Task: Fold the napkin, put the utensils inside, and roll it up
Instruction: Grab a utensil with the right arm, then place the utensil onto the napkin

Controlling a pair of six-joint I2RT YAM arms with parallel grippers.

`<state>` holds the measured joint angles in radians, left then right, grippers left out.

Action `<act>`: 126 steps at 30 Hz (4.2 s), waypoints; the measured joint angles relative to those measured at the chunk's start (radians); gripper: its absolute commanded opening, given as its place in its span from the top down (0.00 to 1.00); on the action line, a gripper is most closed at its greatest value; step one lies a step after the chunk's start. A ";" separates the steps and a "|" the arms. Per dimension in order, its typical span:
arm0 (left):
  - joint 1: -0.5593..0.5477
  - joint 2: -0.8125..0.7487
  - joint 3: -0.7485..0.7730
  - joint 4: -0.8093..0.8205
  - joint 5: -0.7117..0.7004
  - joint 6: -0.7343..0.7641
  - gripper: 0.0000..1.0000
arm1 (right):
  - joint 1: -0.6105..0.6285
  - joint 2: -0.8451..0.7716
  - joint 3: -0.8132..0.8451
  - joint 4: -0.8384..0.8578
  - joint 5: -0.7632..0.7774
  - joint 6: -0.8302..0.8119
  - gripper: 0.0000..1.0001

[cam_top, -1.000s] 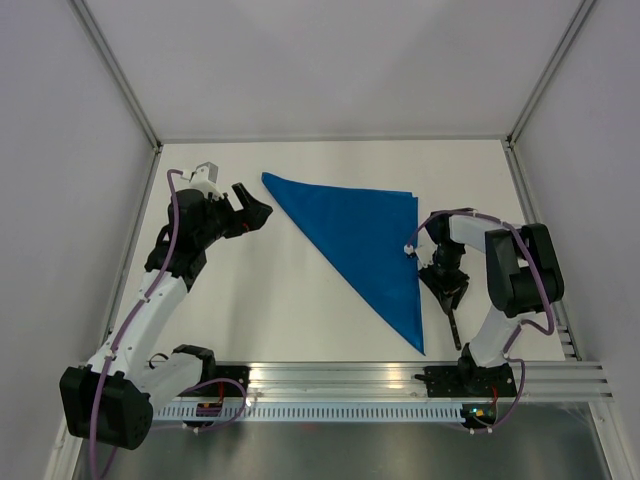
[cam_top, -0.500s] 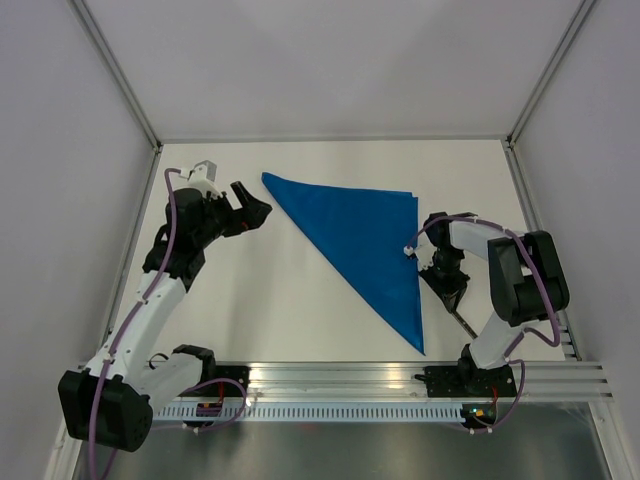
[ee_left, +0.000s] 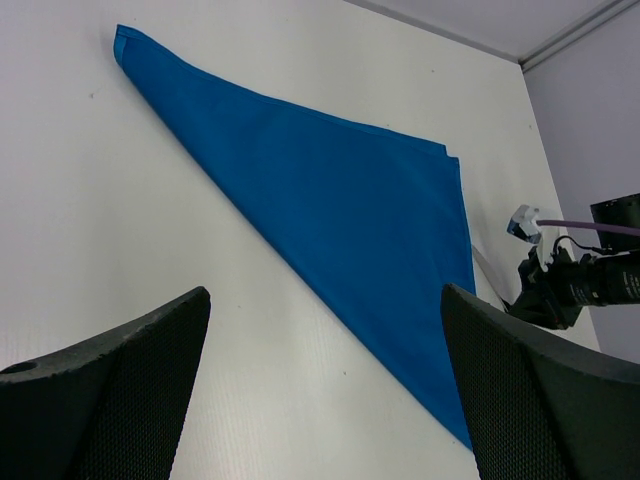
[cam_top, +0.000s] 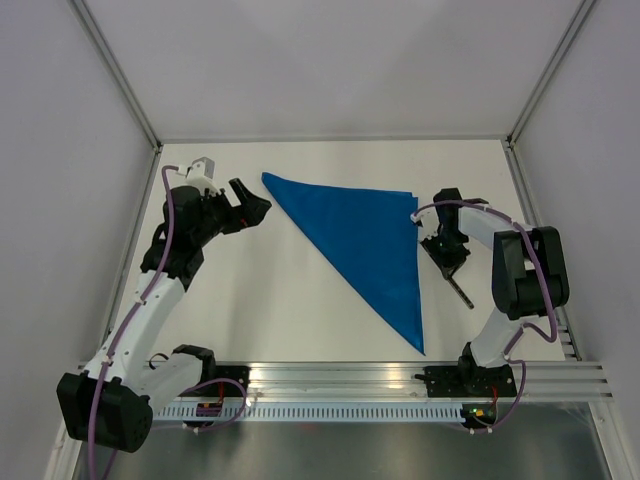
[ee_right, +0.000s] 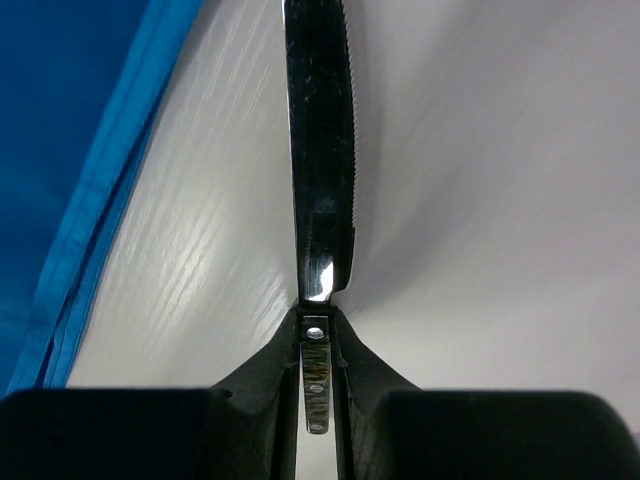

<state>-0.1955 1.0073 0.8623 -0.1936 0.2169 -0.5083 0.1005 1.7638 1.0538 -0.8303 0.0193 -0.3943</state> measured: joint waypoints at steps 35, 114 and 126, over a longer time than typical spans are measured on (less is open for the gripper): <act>0.000 0.031 0.043 -0.020 0.003 0.000 0.00 | -0.035 -0.051 0.282 -0.004 -0.059 0.021 0.99; 0.000 0.001 0.227 -0.204 -0.055 0.001 0.00 | 0.526 0.568 0.868 -0.177 -0.303 0.349 0.82; 0.000 0.001 0.227 -0.203 -0.055 0.002 0.00 | 0.526 0.570 0.916 -0.180 -0.304 0.346 0.54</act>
<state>-0.1959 1.0080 1.0889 -0.3962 0.1619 -0.5064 0.6262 2.3333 1.9694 -1.0107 -0.2844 -0.0486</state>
